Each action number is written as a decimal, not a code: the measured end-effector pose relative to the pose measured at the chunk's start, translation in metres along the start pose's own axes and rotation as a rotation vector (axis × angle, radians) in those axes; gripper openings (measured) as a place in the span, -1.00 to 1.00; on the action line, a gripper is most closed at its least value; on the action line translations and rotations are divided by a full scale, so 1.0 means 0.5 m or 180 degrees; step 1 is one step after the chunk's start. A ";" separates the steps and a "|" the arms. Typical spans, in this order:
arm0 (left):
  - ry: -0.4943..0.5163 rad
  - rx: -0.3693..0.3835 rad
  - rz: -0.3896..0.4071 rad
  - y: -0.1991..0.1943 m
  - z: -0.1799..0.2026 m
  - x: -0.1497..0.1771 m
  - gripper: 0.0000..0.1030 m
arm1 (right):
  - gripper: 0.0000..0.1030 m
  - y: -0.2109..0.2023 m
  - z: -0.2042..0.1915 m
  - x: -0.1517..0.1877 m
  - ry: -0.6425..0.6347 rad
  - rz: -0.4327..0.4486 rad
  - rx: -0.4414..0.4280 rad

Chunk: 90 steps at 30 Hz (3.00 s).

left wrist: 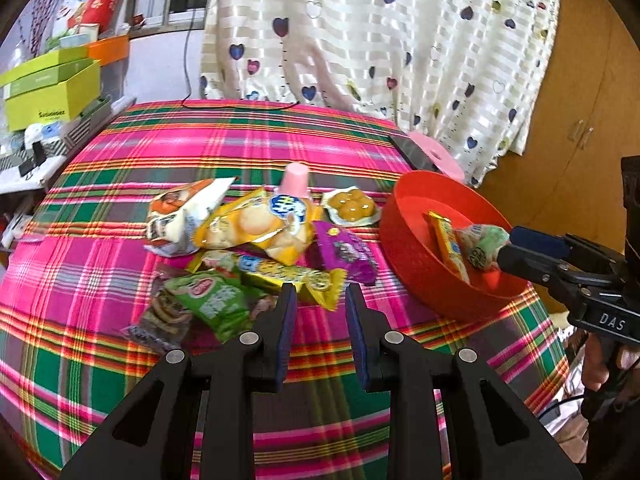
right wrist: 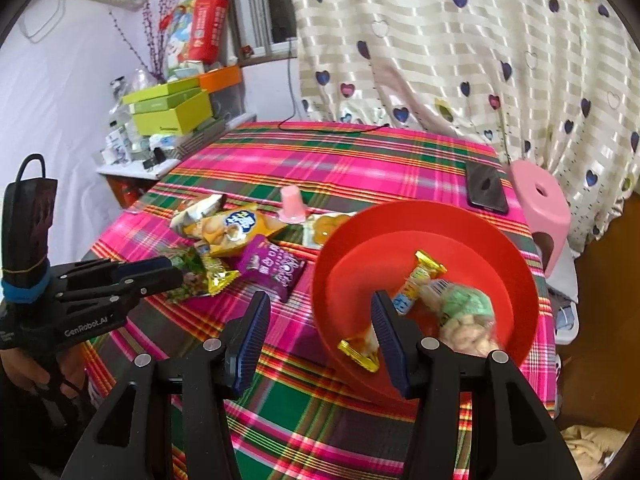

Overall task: Organize snacks
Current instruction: 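Withdraw both grippers from the basket back toward the snack pile, then grasp the dark brown snack packet with the left gripper while the right grasps the yellow bread bag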

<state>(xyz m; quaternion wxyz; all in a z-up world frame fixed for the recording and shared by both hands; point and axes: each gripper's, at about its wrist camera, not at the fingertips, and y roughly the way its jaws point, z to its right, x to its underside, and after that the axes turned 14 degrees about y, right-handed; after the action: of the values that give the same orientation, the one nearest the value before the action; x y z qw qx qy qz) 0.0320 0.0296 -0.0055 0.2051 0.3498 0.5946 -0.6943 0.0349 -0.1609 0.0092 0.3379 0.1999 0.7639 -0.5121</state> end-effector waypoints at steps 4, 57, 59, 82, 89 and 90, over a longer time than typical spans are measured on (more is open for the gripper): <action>-0.0095 -0.0025 -0.0010 -0.002 -0.027 0.010 -0.45 | -0.01 0.008 -0.015 -0.003 -0.0052 -0.0008 -0.0035; -0.0221 -0.0260 -0.0281 0.064 -0.199 0.085 0.02 | -0.09 0.182 -0.169 -0.035 -0.0507 -0.0396 -0.0380; -0.0220 -0.0189 -0.0276 0.057 -0.198 0.090 0.02 | -0.03 0.189 -0.169 -0.044 -0.0506 -0.0394 -0.0346; -0.0037 -0.0097 -0.0314 0.063 -0.188 0.098 0.19 | 0.46 0.381 -0.223 -0.110 -0.1222 -0.1115 -0.0160; 0.0051 -0.0293 -0.0361 0.072 -0.169 0.096 0.20 | 0.44 0.430 -0.203 -0.114 -0.1056 -0.1214 0.0044; 0.0049 -0.0313 -0.0364 0.073 -0.170 0.096 0.20 | 0.35 0.428 -0.194 -0.120 -0.0935 -0.1190 0.0009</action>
<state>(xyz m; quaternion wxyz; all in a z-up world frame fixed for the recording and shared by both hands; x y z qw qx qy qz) 0.0457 0.1105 -0.0696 0.1775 0.3101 0.6486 -0.6721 0.1857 0.0154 -0.0620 0.3444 -0.0212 0.7296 -0.5904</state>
